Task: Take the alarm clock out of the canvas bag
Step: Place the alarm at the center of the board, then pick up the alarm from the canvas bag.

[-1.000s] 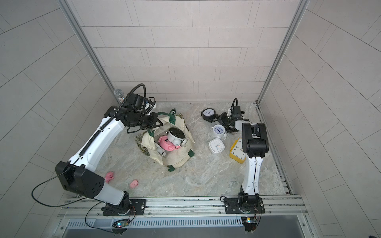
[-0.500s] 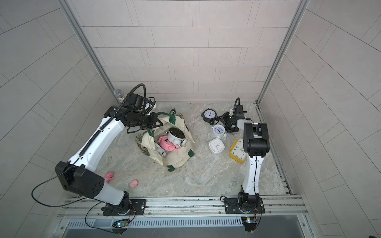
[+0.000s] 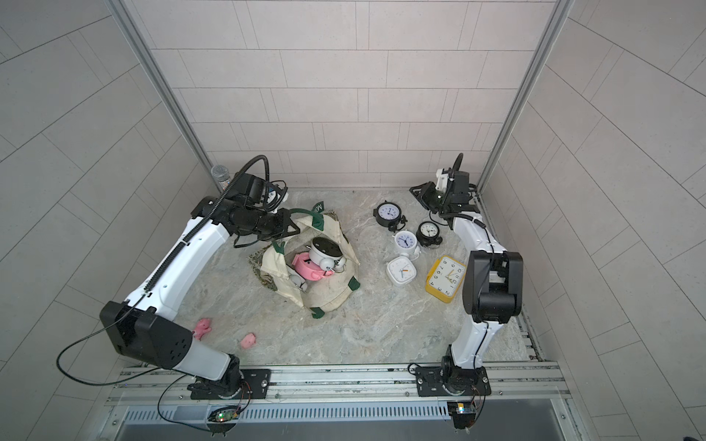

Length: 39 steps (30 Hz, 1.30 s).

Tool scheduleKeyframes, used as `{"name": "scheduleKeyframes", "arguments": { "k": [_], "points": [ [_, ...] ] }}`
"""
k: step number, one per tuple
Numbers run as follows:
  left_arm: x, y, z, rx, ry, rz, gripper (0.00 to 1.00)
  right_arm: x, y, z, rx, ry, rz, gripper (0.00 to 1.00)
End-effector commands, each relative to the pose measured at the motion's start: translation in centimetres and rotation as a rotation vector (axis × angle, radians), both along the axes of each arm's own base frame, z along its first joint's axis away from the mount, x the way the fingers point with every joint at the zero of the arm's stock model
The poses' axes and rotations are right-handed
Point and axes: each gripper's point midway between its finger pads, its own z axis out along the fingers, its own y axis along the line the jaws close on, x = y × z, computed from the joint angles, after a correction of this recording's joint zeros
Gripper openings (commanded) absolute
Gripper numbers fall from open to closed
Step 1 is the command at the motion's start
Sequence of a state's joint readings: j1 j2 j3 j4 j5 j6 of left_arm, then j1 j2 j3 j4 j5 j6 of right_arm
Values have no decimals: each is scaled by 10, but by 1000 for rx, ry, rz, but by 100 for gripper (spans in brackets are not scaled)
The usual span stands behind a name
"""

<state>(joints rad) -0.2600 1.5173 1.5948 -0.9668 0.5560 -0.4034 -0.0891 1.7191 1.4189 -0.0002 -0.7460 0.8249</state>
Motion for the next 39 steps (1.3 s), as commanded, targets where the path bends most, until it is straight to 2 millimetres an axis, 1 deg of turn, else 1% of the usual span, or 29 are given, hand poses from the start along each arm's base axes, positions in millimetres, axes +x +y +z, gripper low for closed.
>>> {"name": "scheduleKeyframes", "arguments": {
  "k": [1, 3, 6, 7, 9, 10, 13, 14, 16, 19, 21, 22, 25, 27, 30, 34, 39],
  "points": [
    [-5, -5, 33, -62, -89, -23, 0, -32, 45, 48, -63, -163, 161, 27],
    [-4, -5, 33, -65, -85, -24, 0, -54, 66, 68, -108, -240, 220, 27],
    [-3, -6, 32, -67, -82, -24, 0, -91, 100, 94, -181, -374, 307, 27],
    [-4, -6, 32, -68, -80, -24, 0, -107, 113, 102, -209, -433, 347, 27],
    [-3, -6, 32, -67, -82, -24, 0, -139, 139, 111, -256, -530, 424, 32],
    [-3, -6, 31, -67, -80, -24, 0, -157, 154, 112, -293, -576, 465, 33],
    [-3, -6, 31, -68, -79, -25, 0, -209, 196, 105, -405, -708, 606, 36],
    [-2, -6, 31, -69, -81, -25, 0, -224, 207, 99, -430, -736, 648, 36],
    [-3, -7, 30, -70, -79, -24, 0, -247, 224, 87, -469, -792, 695, 36],
    [-3, -7, 28, -70, -75, -25, 0, -269, 240, 65, -545, -840, 726, 36],
    [-3, -7, 27, -72, -73, -24, 0, -278, 249, 45, -669, -867, 730, 39],
    [-3, -8, 27, -73, -72, -26, 0, -286, 257, 34, -735, -888, 753, 41],
    [-4, -7, 27, -75, -72, -24, 0, -298, 271, 2, -932, -920, 786, 41],
    [-5, -7, 27, -76, -73, -23, 0, -301, 279, -18, -992, -922, 810, 42],
    [-4, -7, 26, -78, -71, -21, 0, -299, 286, -45, -1023, -902, 817, 42],
    [-4, -8, 24, -82, -64, -18, 0, -289, 296, -78, -1087, -863, 801, 41],
    [-5, -8, 25, -87, -62, -17, 0, -279, 298, -119, -1273, -812, 857, 39]
  ]
}}
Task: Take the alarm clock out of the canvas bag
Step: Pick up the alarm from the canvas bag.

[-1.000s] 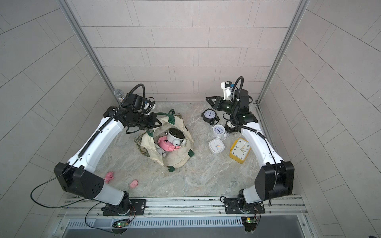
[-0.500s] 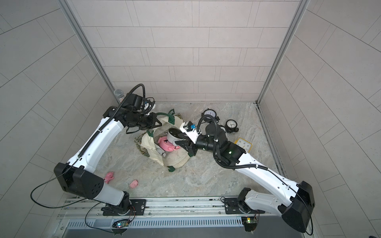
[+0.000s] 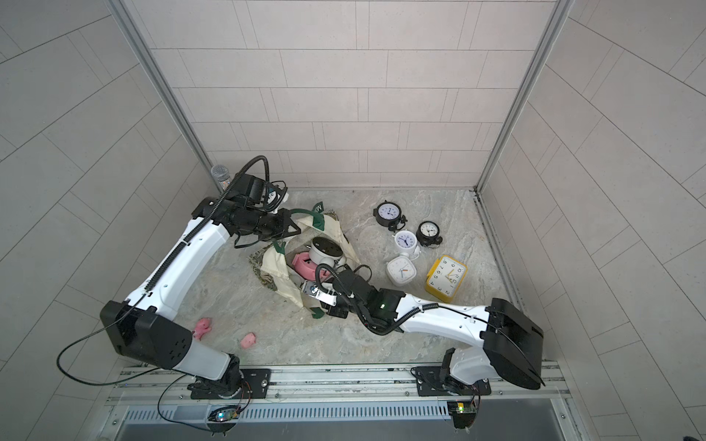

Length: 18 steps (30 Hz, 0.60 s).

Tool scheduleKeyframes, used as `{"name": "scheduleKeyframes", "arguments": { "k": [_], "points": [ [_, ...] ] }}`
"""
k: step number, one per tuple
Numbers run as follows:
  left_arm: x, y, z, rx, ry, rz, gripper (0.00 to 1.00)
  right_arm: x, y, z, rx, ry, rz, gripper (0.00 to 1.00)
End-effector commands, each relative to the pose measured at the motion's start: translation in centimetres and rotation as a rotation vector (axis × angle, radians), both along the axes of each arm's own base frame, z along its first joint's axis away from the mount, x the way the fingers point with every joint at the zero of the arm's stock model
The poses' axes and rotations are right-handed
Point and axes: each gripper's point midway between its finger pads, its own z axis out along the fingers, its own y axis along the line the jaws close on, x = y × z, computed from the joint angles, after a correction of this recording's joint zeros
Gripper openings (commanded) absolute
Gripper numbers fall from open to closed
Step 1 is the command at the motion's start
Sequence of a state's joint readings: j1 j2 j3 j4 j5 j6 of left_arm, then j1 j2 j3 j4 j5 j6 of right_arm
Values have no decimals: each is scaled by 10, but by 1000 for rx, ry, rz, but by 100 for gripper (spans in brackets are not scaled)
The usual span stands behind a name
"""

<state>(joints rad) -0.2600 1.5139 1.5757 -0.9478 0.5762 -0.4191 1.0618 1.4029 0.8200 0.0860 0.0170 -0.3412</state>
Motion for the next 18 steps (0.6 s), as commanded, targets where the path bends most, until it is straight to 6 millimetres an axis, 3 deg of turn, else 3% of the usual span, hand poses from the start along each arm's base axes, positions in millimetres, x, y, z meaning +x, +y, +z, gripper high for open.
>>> {"name": "scheduleKeyframes", "arguments": {
  "k": [1, 12, 18],
  "points": [
    [-5, -5, 26, -65, -72, -16, 0, 17, -1, 2, -70, -118, -42, 39],
    [-4, -5, 27, -67, -71, -14, 0, 54, -7, -18, -169, -236, -200, 39],
    [-4, -6, 26, -71, -67, -15, 0, 59, 5, -26, -131, -226, -174, 39]
  ]
}}
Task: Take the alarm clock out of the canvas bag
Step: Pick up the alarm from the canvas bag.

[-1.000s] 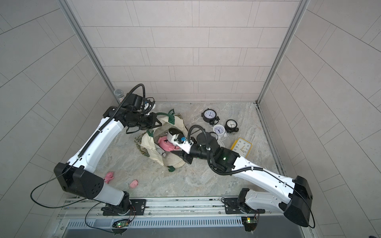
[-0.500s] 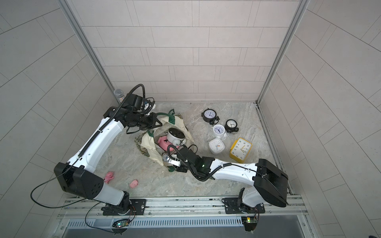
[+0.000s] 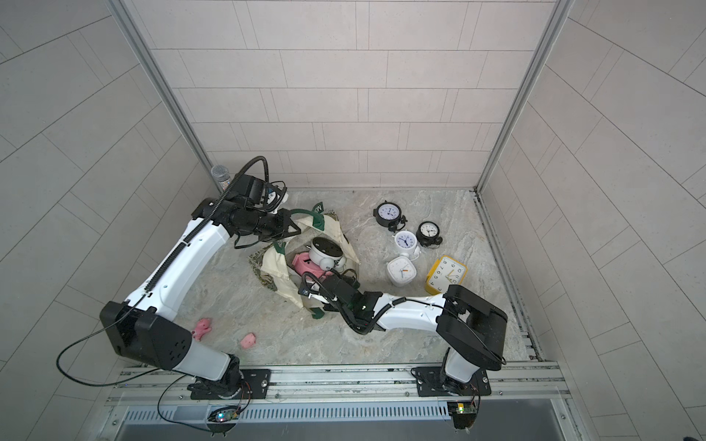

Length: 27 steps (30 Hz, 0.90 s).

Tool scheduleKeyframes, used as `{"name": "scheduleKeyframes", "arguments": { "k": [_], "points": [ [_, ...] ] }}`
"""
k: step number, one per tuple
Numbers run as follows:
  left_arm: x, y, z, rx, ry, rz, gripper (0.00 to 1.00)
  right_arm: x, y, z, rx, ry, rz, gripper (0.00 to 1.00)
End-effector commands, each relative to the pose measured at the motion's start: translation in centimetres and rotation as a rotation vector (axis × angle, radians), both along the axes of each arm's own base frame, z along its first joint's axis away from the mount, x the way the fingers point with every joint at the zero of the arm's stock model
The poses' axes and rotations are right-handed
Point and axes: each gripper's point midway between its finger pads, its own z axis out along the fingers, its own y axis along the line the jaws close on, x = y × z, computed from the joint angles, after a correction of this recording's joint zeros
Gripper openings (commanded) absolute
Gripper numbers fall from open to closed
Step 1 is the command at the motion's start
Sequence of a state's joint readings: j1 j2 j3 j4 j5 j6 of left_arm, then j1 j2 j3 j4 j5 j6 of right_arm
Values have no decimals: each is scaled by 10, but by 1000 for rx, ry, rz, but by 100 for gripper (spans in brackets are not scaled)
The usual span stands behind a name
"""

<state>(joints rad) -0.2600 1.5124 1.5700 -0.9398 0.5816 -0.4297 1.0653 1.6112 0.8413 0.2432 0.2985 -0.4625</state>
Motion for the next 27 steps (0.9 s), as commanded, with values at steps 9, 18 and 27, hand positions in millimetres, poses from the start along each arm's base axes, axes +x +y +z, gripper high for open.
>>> {"name": "scheduleKeyframes", "arguments": {
  "k": [9, 18, 27],
  "points": [
    [-7, -3, 24, -42, -74, -32, 0, 24, 20, -4, 114, 91, 5, 37],
    [-7, 0, 30, -24, -92, -33, 0, 42, 17, -17, 87, 121, -38, 35],
    [-6, -1, 29, -28, -85, -34, 0, 45, 22, -32, 40, 137, -2, 34]
  ]
}}
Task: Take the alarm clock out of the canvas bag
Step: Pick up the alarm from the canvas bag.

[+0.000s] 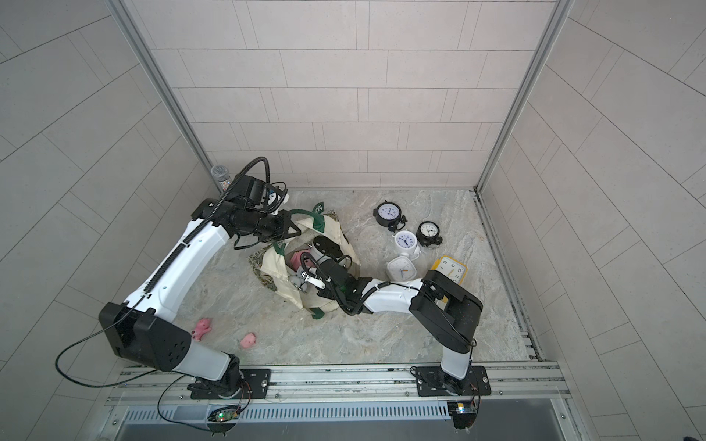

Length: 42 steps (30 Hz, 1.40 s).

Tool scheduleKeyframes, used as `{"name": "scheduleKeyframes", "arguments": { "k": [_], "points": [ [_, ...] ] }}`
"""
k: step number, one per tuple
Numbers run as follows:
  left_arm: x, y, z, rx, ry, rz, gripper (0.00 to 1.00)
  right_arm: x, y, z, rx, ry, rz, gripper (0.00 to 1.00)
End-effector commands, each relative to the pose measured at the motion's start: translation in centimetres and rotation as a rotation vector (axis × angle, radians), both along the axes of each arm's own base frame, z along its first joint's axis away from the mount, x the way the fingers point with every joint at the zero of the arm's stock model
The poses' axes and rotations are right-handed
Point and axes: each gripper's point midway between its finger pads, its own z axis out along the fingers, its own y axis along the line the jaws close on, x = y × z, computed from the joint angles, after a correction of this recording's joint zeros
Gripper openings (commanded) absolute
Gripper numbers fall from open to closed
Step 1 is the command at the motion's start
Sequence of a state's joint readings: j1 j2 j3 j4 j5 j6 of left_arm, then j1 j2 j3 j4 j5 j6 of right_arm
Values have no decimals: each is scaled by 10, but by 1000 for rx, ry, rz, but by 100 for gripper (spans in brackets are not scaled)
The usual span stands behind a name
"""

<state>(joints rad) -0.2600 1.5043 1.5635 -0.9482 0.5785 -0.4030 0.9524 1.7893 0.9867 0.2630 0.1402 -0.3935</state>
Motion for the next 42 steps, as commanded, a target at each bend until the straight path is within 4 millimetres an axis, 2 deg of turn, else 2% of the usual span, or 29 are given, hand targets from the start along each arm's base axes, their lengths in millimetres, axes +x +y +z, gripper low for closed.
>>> {"name": "scheduleKeyframes", "arguments": {
  "k": [1, 10, 14, 19, 26, 39, 42],
  "points": [
    [-2, -2, 30, -40, -73, -16, 0, 3, 2, -13, -55, 19, 23, 34],
    [-4, -1, 29, -32, -67, -15, 0, 13, 6, -21, -106, -8, 29, 34],
    [-3, -1, 28, -34, -64, -13, 0, 16, 6, -22, -116, -21, 22, 45],
    [-3, -2, 27, -36, -60, -14, 0, 24, 6, -16, -106, -52, 3, 44],
    [-5, -2, 29, -37, -63, -12, 0, 35, 5, -12, -87, -63, -19, 37],
    [-5, -2, 30, -42, -61, -5, 0, 40, -3, 17, 109, 25, -33, 1],
    [-5, -2, 29, -41, -59, -5, 0, 39, -7, 29, 153, 32, -36, 0]
  ]
}}
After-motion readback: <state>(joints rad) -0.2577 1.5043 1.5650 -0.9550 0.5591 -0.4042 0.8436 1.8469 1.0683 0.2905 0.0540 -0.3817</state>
